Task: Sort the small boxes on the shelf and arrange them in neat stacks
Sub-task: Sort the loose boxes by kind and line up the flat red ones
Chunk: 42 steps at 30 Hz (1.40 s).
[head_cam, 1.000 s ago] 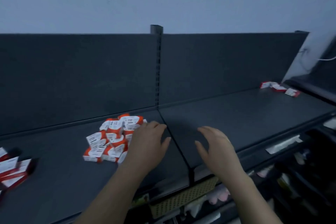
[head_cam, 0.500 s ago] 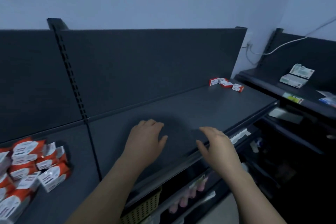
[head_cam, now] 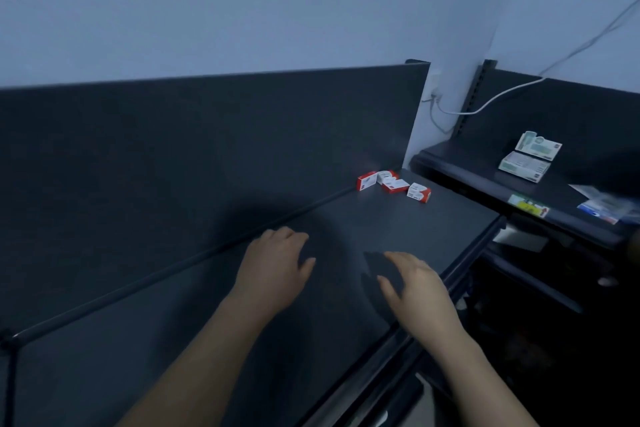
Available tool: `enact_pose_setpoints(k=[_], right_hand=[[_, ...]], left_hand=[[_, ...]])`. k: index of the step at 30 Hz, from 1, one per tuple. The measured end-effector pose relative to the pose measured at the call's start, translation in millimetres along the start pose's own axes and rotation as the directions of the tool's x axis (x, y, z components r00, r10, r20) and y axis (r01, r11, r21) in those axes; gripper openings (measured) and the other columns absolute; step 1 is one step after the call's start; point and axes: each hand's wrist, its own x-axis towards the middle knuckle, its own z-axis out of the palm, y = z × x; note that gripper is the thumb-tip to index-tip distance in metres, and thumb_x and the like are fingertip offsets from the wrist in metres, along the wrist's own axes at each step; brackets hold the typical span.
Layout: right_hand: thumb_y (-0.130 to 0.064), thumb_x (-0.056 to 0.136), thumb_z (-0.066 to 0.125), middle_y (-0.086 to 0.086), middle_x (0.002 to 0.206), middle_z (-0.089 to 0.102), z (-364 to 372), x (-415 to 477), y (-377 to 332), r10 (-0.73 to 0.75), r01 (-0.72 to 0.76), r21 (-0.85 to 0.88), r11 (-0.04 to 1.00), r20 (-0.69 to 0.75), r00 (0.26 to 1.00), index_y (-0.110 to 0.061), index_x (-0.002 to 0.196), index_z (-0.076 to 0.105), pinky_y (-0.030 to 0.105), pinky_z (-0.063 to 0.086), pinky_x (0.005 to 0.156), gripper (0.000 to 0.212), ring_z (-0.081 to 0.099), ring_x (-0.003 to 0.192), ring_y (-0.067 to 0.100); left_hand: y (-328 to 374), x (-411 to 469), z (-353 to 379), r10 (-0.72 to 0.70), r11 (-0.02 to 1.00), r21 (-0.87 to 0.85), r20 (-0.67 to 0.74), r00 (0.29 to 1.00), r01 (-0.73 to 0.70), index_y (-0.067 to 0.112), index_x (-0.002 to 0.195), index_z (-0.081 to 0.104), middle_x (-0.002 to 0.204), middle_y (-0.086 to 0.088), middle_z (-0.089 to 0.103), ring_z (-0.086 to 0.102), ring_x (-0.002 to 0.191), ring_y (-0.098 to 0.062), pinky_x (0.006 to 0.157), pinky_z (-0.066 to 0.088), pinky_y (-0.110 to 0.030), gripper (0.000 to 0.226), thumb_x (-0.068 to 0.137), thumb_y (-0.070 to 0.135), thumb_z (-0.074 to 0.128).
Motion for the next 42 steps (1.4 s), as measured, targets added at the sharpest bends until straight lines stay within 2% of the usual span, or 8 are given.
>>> enact_pose_setpoints(k=[14,21,23,26,29,34,37,42], right_hand=[[-0.025,0.09,0.06,0.002,0.13,0.058,-4,134,97,0.057,-0.058,0.044,0.997,0.004,0.998,-0.015,0.131,0.054,0.024,0.034,0.101,0.042,0.051,0.121,0.019],[-0.029,0.09,0.059,0.001,0.131,0.058,6,209,151,0.057,-0.057,0.051,0.997,0.013,0.998,-0.016,0.131,0.055,0.028,0.037,0.1,0.044,0.05,0.121,0.018],[-0.027,0.089,0.06,0.001,0.123,0.062,8,226,162,0.035,-0.035,0.057,0.998,0.004,0.999,-0.014,0.125,0.059,0.029,0.041,0.096,0.039,0.053,0.115,0.019],[-0.021,0.086,0.061,0.007,0.101,0.065,11,248,175,0.003,-0.002,0.068,0.998,-0.013,1.0,-0.006,0.103,0.065,0.034,0.045,0.084,0.022,0.057,0.096,0.024],[-0.021,0.086,0.059,0.007,0.089,0.063,18,267,186,-0.035,0.036,0.039,0.999,-0.014,0.999,-0.006,0.089,0.063,0.034,0.044,0.079,0.016,0.057,0.087,0.026],[-0.023,0.088,0.06,0.008,0.106,0.065,33,295,198,-0.117,0.117,-0.024,0.993,-0.001,0.993,-0.005,0.103,0.065,0.033,0.038,0.096,0.024,0.056,0.101,0.024],[-0.026,0.09,0.058,0.0,0.127,0.058,40,312,201,-0.159,0.162,-0.074,0.984,0.049,0.986,-0.016,0.123,0.058,0.037,0.017,0.115,0.034,0.047,0.122,0.018],[-0.032,0.092,0.053,-0.004,0.139,0.048,48,329,205,-0.154,0.173,-0.123,0.977,0.151,0.976,-0.021,0.134,0.047,0.041,0.005,0.118,0.043,0.037,0.132,0.013]], left_hand=[[41,163,74,-0.006,0.997,-0.079,0.037,0.999,0.008,0.016,0.136,0.045,0.135,-0.003,0.047,0.047,0.117,-0.021,0.098,0.043,-0.035,0.046,0.094,0.032,0.053],[56,241,123,0.012,0.997,-0.08,0.034,0.999,-0.009,0.019,0.141,0.04,0.144,0.003,0.041,0.04,0.124,-0.021,0.102,0.039,-0.032,0.05,0.093,0.026,0.054],[59,260,138,0.005,0.998,-0.068,0.053,0.999,-0.002,0.02,0.144,0.036,0.148,0.004,0.035,0.038,0.126,-0.021,0.105,0.037,-0.033,0.053,0.093,0.025,0.053],[62,281,155,-0.023,0.998,-0.064,0.065,0.998,0.027,0.02,0.147,0.03,0.152,0.003,0.029,0.035,0.129,-0.023,0.107,0.034,-0.034,0.056,0.094,0.023,0.051],[62,294,171,-0.061,0.995,-0.069,0.059,0.996,0.065,0.018,0.146,0.031,0.15,0.002,0.033,0.038,0.126,-0.023,0.104,0.036,-0.033,0.055,0.095,0.021,0.051],[62,306,185,-0.093,0.994,-0.061,-0.011,0.996,0.092,0.016,0.139,0.043,0.135,-0.001,0.042,0.047,0.108,-0.023,0.093,0.043,-0.033,0.049,0.092,0.019,0.055],[64,317,187,-0.113,0.993,-0.048,-0.026,0.993,0.112,0.013,0.125,0.053,0.124,-0.006,0.044,0.049,0.096,-0.022,0.083,0.045,-0.033,0.032,0.093,0.014,0.05],[67,325,187,-0.175,0.984,0.017,0.009,0.984,0.175,0.009,0.109,0.055,0.114,-0.008,0.046,0.054,0.089,-0.022,0.068,0.041,-0.029,0.016,0.095,0.011,0.048]])
